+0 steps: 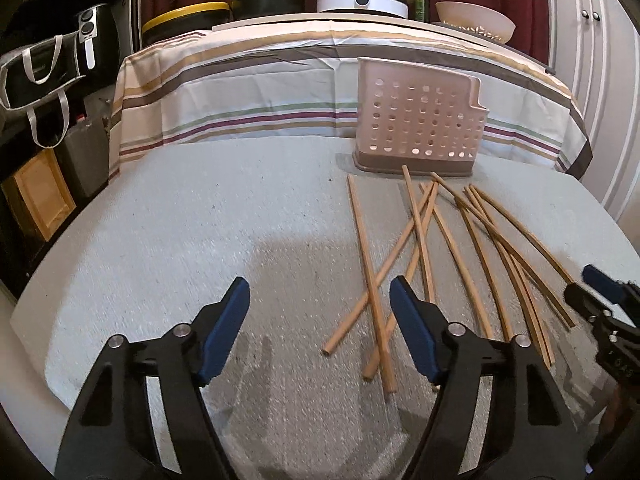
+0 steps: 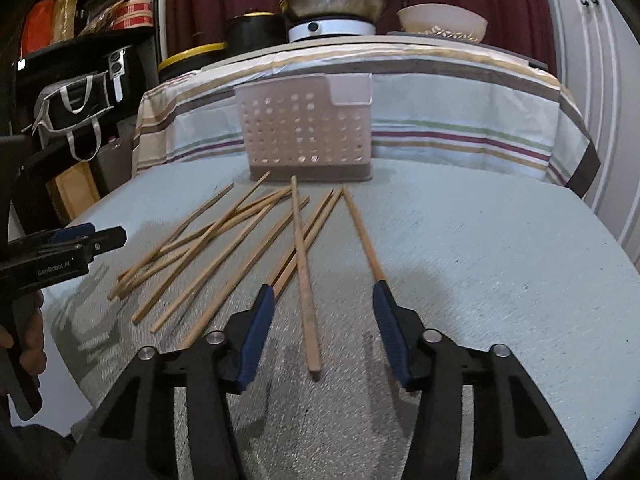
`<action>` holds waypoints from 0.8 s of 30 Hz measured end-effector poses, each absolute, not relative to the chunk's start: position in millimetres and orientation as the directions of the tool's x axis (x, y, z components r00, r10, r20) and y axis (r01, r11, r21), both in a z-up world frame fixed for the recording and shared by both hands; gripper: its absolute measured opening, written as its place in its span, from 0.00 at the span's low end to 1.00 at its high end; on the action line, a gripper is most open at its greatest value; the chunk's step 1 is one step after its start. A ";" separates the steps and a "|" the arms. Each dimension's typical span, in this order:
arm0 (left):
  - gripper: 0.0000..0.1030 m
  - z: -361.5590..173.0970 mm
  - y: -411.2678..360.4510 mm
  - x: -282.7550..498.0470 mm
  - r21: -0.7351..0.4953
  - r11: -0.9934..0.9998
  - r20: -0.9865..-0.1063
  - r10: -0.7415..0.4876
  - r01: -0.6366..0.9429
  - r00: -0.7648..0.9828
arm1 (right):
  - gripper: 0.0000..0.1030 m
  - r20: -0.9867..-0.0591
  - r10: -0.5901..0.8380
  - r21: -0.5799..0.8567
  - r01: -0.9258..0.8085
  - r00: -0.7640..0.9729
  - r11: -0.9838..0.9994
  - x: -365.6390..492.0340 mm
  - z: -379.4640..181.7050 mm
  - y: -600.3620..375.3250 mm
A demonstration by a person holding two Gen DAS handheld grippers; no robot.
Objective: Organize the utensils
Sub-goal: 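Lower both tools toward the scattered wooden chopsticks on the floor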
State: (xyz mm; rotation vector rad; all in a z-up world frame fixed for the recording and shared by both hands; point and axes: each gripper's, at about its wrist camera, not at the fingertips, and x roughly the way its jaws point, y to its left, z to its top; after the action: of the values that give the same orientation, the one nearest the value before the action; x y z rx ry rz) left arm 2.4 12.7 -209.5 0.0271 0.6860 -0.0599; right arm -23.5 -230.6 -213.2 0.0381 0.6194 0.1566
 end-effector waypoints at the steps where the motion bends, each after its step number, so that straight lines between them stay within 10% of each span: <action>1: 0.64 -210.6 11.9 1.1 0.002 0.998 -0.635 -0.050 0.066 0.771 | 0.44 -0.578 0.165 0.086 -0.141 0.799 0.986 -23.7 -215.3 -229.8; 16: 0.25 -235.4 -0.7 -8.3 -0.029 0.991 -0.688 -0.114 0.129 0.717 | 0.35 -0.588 0.179 0.101 -0.149 0.789 0.984 -25.7 -222.1 -228.1; 24: 0.24 -235.4 6.0 -9.7 -0.030 0.995 -0.688 -0.091 0.097 0.720 | 0.35 -0.586 0.182 0.109 -0.147 0.789 0.983 -25.8 -221.6 -228.5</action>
State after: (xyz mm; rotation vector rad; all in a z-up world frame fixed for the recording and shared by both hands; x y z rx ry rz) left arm -9.7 6.0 -235.4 0.0083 0.7597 -0.1039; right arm -25.8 -228.5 -221.6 0.0585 0.6372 0.1772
